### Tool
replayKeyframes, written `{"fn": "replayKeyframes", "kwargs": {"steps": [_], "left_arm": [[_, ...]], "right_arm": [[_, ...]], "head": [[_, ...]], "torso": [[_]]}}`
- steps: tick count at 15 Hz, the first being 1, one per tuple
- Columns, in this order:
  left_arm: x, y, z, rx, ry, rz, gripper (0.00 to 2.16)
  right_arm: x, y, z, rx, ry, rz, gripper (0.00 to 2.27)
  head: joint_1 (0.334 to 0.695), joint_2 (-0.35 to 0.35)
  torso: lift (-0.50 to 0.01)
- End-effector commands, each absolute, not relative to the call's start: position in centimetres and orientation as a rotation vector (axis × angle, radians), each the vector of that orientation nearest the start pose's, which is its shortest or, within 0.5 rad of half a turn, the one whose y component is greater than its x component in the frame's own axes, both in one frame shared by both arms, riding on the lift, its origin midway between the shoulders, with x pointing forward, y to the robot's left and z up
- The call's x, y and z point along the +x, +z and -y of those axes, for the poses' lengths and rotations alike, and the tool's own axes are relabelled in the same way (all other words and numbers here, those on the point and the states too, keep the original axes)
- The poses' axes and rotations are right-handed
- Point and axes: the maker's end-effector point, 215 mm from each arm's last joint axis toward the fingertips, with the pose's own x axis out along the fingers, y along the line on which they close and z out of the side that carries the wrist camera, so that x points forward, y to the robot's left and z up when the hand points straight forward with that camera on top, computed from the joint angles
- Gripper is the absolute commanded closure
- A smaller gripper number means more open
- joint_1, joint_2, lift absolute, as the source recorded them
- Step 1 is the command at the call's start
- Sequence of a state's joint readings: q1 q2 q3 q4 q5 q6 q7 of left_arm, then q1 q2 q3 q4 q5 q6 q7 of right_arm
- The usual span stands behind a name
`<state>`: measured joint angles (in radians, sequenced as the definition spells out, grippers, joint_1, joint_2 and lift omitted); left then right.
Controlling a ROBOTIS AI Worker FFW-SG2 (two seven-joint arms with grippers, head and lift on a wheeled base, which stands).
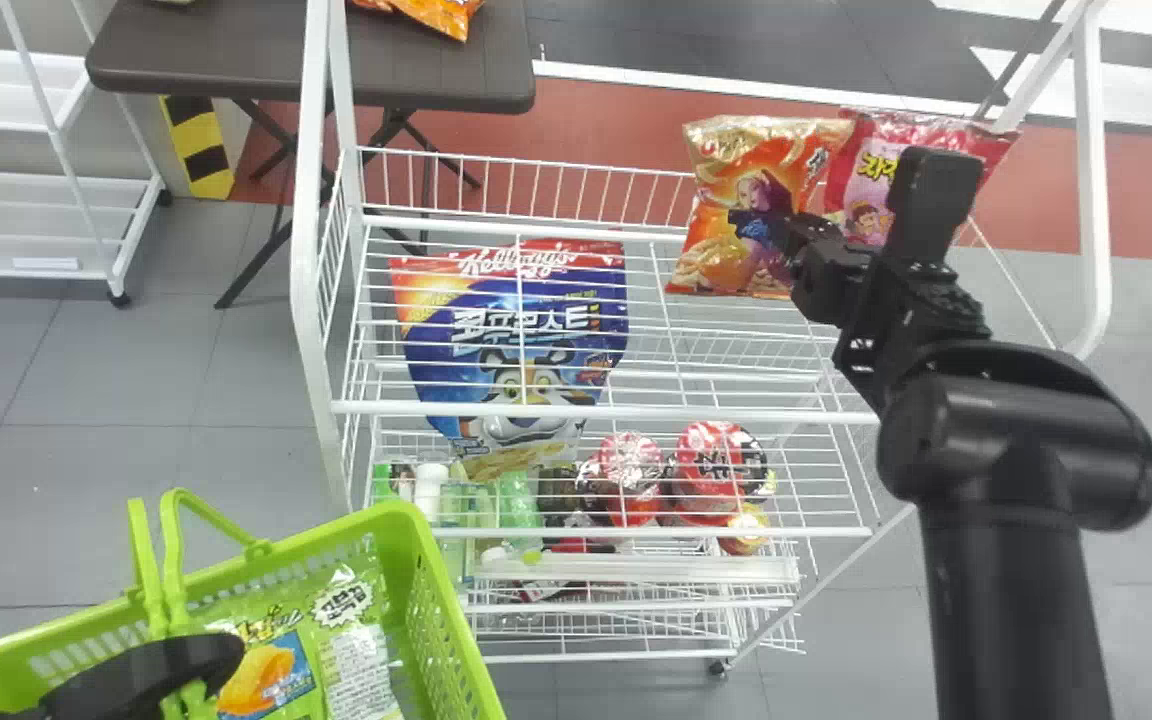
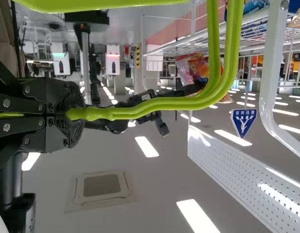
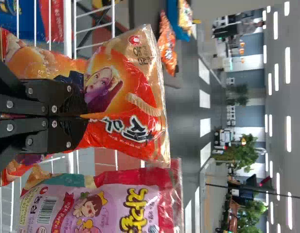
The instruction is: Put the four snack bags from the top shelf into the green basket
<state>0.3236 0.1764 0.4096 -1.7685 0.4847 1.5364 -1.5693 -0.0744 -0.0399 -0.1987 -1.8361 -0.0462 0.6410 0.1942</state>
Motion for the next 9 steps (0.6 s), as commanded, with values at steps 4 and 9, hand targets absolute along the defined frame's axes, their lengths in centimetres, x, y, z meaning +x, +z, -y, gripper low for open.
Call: {"fn": "replayKeyframes", "kwargs": {"steps": [4, 9], "left_arm": [[25.7, -37.8, -18.1, -1.482, -1.098, -0.800, 2.15], [25.8, -37.8, -18.0, -1.480, -1.102, -0.802, 2.15]], "right_arm": [[47.7, -33.5, 21.8, 0.222, 0.244, -0.537, 2.25], [39.1, -32.7, 12.9, 0.278, 0.512, -0.730, 2.25]], "head": [[0.695, -0.136], [0.695, 0.029]], "torso": [[0.000], [0.000]]}}
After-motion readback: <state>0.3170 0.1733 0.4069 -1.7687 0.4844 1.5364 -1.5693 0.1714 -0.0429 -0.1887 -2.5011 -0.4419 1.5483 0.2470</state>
